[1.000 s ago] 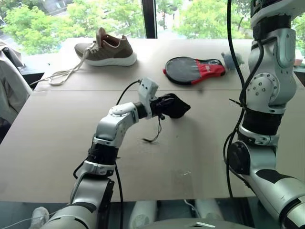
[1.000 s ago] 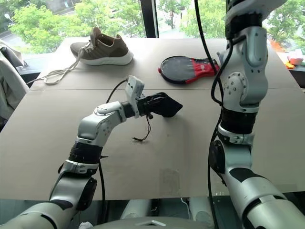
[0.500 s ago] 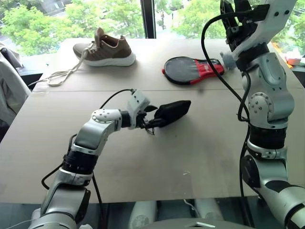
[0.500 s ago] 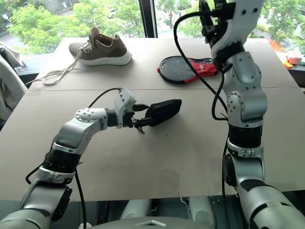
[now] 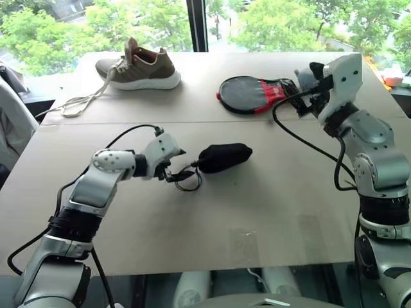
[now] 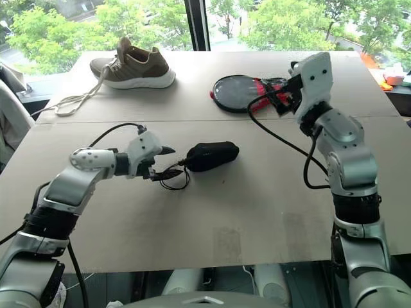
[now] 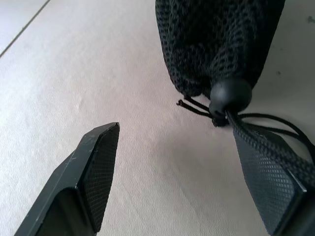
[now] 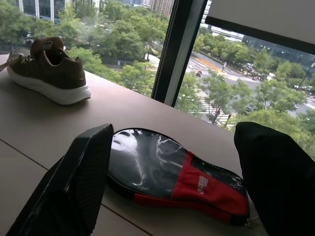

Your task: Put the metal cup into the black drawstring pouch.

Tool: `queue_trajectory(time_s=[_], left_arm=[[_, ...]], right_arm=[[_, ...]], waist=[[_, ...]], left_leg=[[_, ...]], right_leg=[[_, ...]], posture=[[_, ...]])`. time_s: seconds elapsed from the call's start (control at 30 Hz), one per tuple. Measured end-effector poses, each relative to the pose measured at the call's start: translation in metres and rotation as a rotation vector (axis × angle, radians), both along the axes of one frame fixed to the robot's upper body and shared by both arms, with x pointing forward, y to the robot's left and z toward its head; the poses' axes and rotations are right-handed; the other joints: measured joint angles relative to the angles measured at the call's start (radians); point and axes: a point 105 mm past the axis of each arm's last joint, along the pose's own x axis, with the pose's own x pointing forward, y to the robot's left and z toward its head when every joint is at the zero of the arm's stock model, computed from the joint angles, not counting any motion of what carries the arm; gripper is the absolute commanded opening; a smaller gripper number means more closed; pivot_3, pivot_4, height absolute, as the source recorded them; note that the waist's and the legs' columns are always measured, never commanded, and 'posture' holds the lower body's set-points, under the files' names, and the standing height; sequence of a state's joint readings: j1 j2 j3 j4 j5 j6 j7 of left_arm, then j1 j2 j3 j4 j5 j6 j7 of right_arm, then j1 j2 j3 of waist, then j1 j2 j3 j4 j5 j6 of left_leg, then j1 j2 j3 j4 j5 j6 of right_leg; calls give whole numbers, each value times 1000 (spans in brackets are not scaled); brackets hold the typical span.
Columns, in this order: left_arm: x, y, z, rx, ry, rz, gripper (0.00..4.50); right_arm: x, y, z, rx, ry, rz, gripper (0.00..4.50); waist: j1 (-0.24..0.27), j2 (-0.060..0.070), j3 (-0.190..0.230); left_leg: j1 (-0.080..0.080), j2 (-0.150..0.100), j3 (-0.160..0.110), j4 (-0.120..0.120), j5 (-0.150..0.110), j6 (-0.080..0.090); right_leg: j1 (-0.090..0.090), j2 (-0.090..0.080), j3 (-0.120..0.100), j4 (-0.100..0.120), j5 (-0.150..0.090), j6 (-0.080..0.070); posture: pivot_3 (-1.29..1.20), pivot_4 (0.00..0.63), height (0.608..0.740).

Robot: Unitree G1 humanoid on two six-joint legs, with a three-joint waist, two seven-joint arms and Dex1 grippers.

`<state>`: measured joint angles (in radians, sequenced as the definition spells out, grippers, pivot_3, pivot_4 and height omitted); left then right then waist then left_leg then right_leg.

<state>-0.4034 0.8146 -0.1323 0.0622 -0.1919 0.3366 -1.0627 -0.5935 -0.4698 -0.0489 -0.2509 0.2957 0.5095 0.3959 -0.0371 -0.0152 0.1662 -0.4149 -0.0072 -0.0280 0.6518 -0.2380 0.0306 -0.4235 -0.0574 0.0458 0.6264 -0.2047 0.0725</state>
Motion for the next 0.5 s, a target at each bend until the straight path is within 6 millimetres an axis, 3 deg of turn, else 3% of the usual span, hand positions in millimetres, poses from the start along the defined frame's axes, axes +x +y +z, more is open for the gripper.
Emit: queue_trajectory(time_s=[0.27,0.43,0.5], left_arm=[[-9,25,-10,-33,40,76,3757],[-8,41,-12,-89,-20,171,3757],[-15,49,-17,-180,-48,256,3757]], right_arm=[[-27,2,-33,-65,125,109,3979],[-59,-1,-69,-119,236,199,3979],[-77,-11,-87,-87,289,211,3979]], waist=[[3,-1,0],[2,-1,0],[1,-1,-1]], left_leg=[[0,1,-1,1,0,0],[1,3,-1,1,0,0],[2,5,-1,1,0,0]], right_leg=[[1,0,-1,0,0,0],[1,0,-1,0,0,0],[2,0,-1,0,0,0]], posture=[[0,150,740],[0,150,740],[0,150,740]])
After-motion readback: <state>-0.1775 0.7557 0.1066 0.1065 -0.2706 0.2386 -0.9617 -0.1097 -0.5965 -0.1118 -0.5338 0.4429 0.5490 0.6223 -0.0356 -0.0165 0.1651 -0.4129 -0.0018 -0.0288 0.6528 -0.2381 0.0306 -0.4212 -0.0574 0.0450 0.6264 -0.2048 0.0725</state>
